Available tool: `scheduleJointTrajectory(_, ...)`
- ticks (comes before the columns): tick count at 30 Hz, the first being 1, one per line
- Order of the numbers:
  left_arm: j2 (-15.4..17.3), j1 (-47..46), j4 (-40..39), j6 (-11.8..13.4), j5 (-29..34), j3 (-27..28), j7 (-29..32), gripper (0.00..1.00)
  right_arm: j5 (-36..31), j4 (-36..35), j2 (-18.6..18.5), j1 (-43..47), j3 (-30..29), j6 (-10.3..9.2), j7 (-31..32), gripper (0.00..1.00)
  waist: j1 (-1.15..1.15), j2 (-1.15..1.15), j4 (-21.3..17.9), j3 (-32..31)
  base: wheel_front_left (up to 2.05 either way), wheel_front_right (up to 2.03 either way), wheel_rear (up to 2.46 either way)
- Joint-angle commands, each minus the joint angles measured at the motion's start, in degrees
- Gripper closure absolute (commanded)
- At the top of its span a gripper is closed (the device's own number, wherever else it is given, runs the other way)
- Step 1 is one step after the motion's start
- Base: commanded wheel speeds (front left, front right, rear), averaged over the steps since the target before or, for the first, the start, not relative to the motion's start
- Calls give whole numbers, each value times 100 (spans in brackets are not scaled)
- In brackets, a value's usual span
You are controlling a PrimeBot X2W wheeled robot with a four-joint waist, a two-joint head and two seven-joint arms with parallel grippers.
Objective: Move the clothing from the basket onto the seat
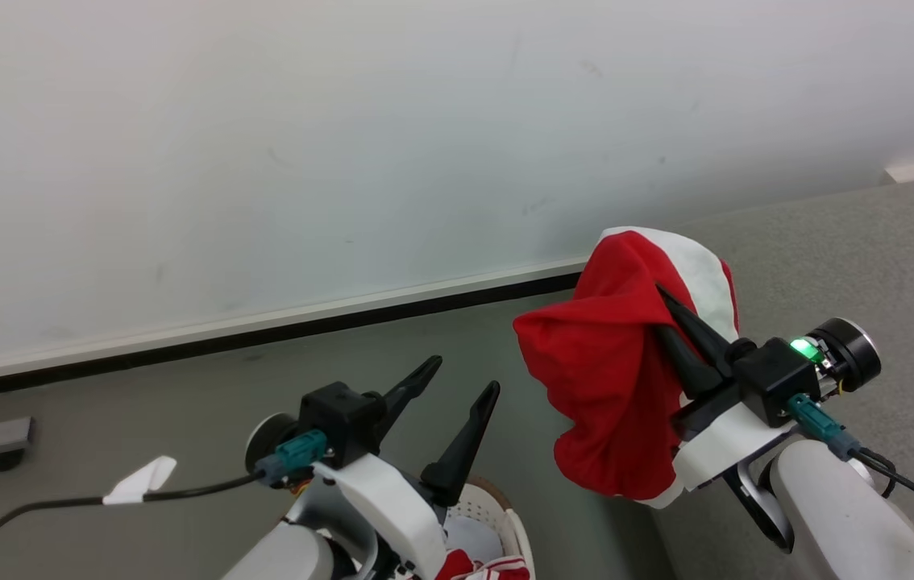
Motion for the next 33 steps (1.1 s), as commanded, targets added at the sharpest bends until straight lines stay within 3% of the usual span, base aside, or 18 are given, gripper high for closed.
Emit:
scheduleJointTrajectory(1,6,41,16,-1,1,-7,-15,0,-20,-47,-54,54,-39,-14,-20,100,0,0,-154,85,0,0,0)
scheduleJointTrajectory(10,-72,-113,96,-46,134,-133,-145,0,-14,-371,-337,145,-299,-14,73,100,0,0,-711,360,0,0,0)
scheduleJointTrajectory(16,-148,-341,116,-127,250,-291,-178,0,64,-685,-513,244,-620,-14,177,100,0,0,-820,704,0,0,0)
scheduleJointTrajectory(24,-200,-1122,164,-346,675,-476,-282,0,251,-913,-706,-286,-1684,-14,325,100,0,0,-523,1830,0,0,0)
scheduleJointTrajectory(33,-296,-2218,256,-633,955,-526,-428,0,36,-448,-1235,-1943,-3026,-14,722,100,0,0,152,3346,0,0,0)
